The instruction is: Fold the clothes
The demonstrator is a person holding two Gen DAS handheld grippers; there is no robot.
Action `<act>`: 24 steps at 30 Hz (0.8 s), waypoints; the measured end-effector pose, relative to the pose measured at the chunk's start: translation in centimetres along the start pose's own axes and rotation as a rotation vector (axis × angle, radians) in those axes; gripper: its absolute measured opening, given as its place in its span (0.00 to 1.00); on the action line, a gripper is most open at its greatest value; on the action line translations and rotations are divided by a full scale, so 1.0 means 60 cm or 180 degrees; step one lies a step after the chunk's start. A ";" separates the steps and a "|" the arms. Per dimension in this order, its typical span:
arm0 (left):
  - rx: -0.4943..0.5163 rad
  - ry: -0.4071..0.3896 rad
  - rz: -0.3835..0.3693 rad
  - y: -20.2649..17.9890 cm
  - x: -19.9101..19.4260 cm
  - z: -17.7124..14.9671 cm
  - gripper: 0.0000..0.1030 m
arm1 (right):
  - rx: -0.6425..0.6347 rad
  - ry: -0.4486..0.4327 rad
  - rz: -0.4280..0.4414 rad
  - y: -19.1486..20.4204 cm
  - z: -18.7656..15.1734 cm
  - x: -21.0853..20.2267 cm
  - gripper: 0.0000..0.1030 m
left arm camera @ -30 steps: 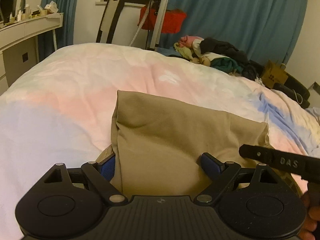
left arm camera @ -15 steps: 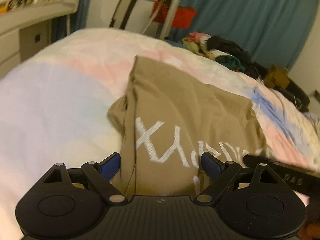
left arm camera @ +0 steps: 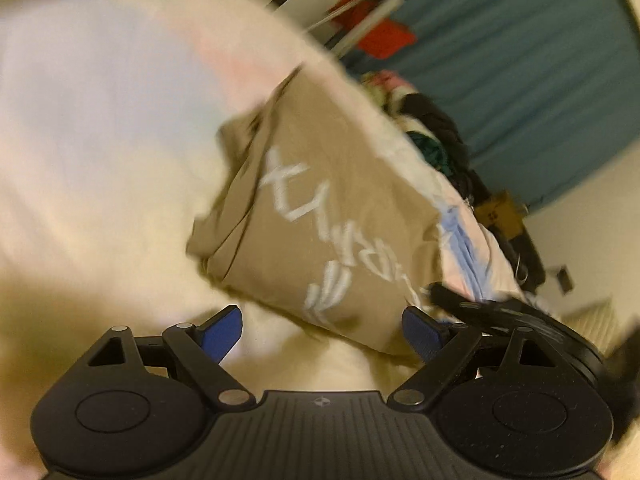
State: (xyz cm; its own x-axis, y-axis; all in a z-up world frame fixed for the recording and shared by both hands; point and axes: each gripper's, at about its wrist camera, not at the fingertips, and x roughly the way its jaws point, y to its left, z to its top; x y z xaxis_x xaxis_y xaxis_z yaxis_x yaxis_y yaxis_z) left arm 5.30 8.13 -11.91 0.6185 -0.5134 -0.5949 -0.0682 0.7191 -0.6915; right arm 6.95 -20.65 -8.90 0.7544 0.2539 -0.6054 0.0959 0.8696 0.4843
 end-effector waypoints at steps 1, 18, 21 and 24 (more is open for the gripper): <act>-0.0230 0.0022 -0.0027 0.015 0.013 0.004 0.79 | 0.0121 -0.0006 0.0082 -0.005 0.000 -0.005 0.82; -0.0905 -0.0592 -0.0739 0.046 -0.001 0.014 0.19 | 0.2317 0.1026 0.1573 -0.050 -0.075 0.083 0.87; -0.1002 -0.0599 -0.0757 0.054 -0.003 0.016 0.18 | 0.2558 0.1019 0.1578 -0.059 -0.083 0.107 0.86; -0.0958 -0.0627 -0.0720 0.052 -0.006 0.019 0.18 | 0.2560 0.0499 0.1204 -0.082 -0.067 0.089 0.70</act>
State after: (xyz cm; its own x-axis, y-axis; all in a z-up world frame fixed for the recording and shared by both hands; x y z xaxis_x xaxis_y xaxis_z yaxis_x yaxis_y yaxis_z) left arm 5.73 11.08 -13.36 0.7799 -0.5223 -0.3449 -0.1209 0.4149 -0.9018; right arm 7.88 -21.89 -17.06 0.7363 0.5688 -0.3665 0.3289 0.1725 0.9285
